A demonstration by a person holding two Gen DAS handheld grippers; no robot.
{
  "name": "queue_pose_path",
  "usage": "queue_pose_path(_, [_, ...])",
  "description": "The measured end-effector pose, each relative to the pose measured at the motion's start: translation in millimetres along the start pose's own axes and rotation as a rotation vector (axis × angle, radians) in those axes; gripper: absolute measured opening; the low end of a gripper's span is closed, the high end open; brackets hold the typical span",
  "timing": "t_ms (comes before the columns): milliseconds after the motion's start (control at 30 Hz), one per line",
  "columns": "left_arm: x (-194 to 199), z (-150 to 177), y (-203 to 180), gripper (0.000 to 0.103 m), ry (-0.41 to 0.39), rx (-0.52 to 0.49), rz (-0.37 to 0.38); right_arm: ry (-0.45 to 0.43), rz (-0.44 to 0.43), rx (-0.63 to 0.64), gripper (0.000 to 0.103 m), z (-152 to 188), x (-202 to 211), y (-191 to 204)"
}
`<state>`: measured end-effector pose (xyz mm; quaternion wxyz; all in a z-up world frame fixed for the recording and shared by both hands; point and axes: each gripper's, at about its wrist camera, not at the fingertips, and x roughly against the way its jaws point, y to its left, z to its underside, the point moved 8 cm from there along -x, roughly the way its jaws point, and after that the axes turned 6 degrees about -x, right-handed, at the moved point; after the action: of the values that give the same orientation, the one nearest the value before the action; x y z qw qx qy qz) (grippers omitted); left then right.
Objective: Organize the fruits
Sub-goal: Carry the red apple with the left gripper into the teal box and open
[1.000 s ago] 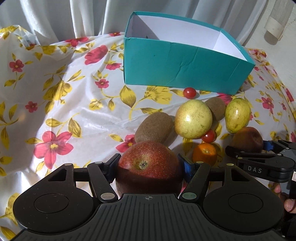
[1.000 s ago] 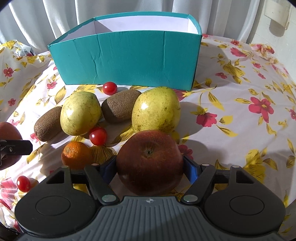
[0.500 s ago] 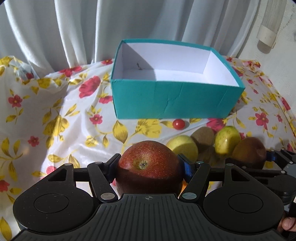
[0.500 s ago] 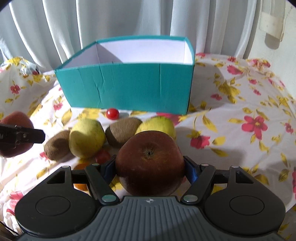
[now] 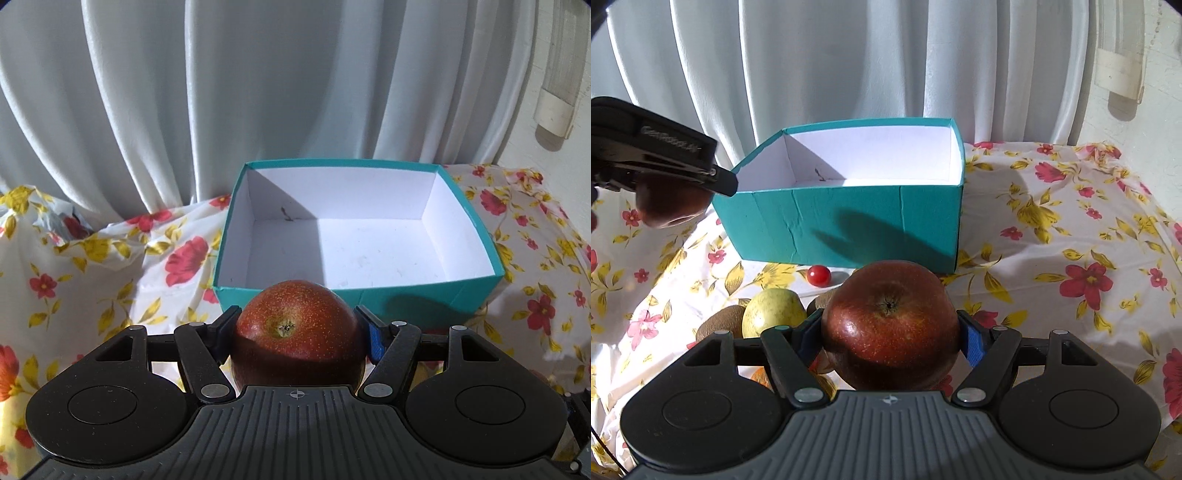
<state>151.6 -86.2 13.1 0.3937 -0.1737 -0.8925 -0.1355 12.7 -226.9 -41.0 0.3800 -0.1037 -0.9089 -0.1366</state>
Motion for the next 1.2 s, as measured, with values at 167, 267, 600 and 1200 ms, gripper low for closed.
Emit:
queue_pose_path(167, [-16,-13,-3,0.071,-0.002,0.003,-0.016,-0.014,0.013,-0.013,0.073,-3,3,-6])
queue_pose_path(267, [-30,-20,-3,0.071,-0.005,0.003,-0.037,-0.026,0.024,-0.019,0.073,-5,5,-9])
queue_pose_path(600, [-73,-39,1,0.071,0.000,0.009,-0.071,-0.054,0.051,-0.043,0.073,-13,9,-16])
queue_pose_path(1200, [-134,-29,-8,0.071,0.104,0.005,-0.064,-0.073,0.083,-0.064,0.073,-18,7,-27])
